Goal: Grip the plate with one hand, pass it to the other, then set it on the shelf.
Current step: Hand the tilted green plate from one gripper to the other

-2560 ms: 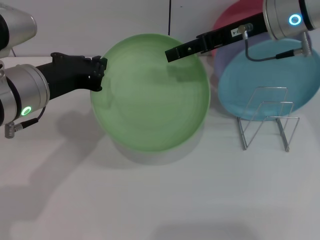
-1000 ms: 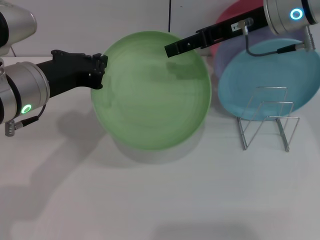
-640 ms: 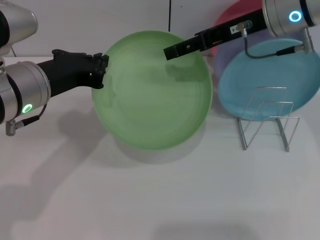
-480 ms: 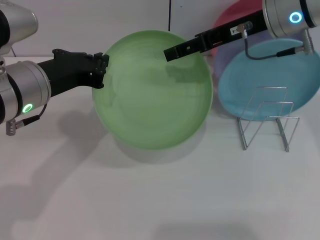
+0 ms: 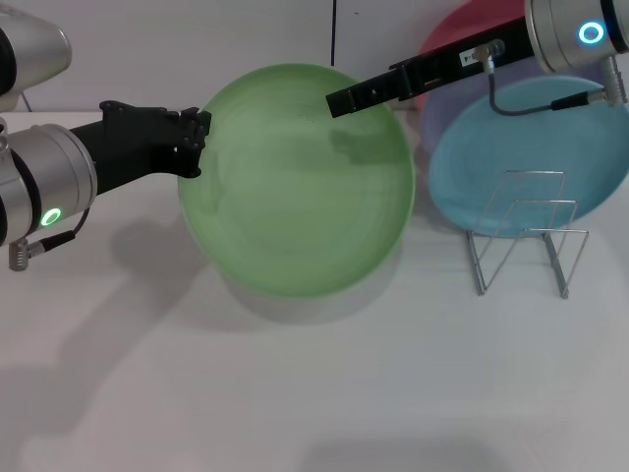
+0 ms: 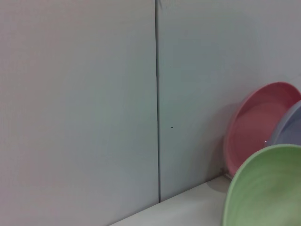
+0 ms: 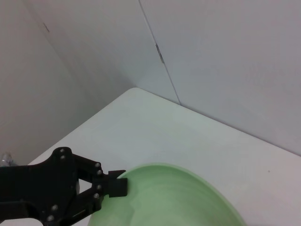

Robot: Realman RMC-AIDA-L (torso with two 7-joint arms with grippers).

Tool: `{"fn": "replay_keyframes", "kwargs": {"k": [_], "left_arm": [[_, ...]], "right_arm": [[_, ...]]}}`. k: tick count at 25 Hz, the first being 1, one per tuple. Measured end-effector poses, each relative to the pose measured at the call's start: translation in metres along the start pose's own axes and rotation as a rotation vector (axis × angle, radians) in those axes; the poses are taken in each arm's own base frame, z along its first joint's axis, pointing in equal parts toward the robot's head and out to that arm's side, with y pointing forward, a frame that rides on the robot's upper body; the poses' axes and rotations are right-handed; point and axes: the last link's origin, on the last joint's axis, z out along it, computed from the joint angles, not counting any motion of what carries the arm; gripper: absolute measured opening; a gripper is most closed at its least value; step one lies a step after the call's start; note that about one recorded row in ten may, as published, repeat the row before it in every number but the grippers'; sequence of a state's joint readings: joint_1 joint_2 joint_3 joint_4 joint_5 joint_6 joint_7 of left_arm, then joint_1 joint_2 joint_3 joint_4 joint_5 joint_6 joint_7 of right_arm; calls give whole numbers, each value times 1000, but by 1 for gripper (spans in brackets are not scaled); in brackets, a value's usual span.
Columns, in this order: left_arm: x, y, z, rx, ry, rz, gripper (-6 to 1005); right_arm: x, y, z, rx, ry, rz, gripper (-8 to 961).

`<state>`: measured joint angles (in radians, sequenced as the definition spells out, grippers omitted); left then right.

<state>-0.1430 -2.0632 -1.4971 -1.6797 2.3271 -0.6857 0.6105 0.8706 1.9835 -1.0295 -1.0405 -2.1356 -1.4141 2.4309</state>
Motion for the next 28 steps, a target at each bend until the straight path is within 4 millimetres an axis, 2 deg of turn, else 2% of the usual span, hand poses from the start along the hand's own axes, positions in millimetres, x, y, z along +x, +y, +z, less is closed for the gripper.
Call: {"fn": "replay_keyframes", "kwargs": {"k": [28], "left_arm": [[1,0,-1,0,3,3,35]], "right_arm": [[5,-1,-2,1,-9,12,816]]}}
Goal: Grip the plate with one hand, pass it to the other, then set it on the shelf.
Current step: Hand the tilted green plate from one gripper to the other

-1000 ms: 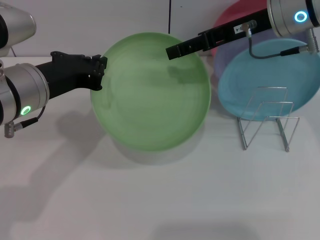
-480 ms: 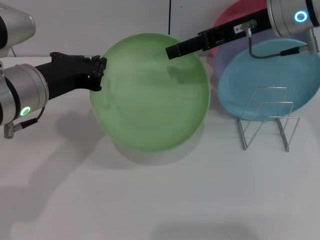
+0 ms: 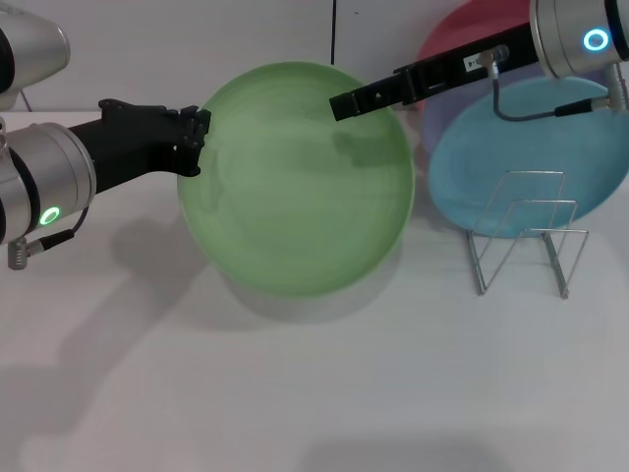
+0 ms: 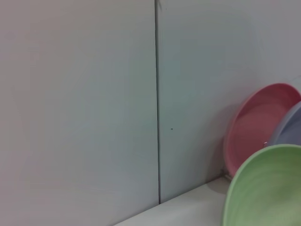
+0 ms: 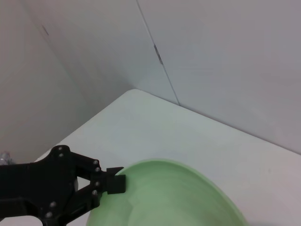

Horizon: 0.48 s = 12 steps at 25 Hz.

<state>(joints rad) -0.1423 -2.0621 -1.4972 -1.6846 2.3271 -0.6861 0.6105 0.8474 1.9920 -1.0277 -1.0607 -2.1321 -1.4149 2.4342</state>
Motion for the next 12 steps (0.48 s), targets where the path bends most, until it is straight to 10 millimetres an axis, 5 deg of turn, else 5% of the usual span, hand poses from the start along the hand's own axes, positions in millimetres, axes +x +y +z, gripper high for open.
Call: {"fn": "replay_keyframes", "kwargs": {"k": [12], "left_arm": [[1,0,0,-2,1,3,35]], "right_arm": [[-1,1,2,6,2,-5,817]]}}
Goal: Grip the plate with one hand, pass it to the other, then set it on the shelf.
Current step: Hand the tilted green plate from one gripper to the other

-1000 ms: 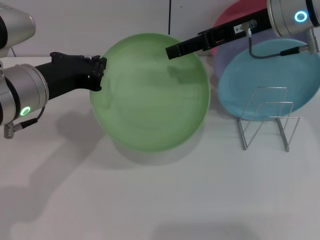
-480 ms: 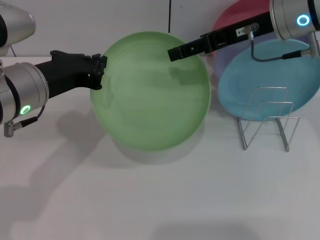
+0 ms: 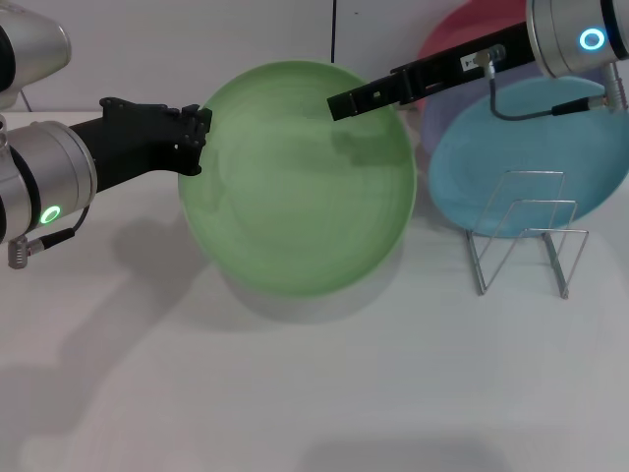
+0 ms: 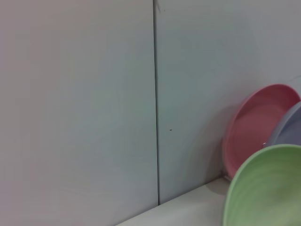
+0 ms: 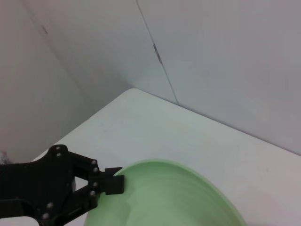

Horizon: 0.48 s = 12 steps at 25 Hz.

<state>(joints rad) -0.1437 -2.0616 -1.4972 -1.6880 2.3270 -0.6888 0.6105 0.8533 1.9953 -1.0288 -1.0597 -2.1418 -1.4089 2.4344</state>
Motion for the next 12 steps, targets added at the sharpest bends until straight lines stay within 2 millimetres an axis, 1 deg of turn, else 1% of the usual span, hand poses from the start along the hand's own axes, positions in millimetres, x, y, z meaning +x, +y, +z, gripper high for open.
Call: {"fn": "replay_keyframes", "kwargs": {"k": [12], "left_arm": [[0,1,0,-2,1,1,34]], "right_arm": [[1,-1,4,11,6,0,817]]}}
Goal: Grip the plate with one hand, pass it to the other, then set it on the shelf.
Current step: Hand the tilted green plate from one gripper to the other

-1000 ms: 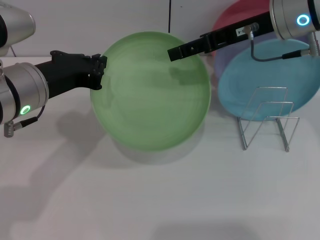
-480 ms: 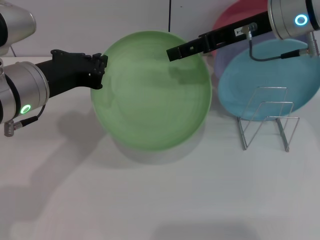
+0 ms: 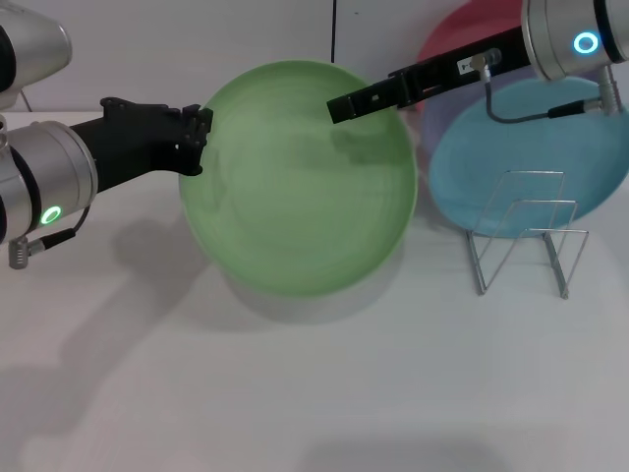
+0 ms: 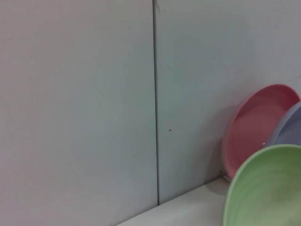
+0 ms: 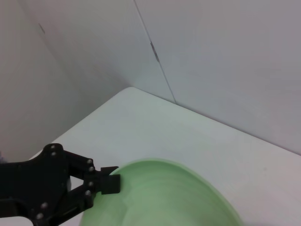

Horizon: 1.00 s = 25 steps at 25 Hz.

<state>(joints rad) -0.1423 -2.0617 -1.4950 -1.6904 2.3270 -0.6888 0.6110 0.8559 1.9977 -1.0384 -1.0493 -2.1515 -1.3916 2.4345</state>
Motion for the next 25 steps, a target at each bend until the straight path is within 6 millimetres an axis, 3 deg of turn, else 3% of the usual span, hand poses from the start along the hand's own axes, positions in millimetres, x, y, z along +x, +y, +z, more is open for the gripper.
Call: {"fn": "replay_keyframes", "kwargs": {"k": [25], "left_arm": [[3,5,-1,-11,10,10,35]], "right_arm": [[1,3,10,21,51,-11,817]]}}
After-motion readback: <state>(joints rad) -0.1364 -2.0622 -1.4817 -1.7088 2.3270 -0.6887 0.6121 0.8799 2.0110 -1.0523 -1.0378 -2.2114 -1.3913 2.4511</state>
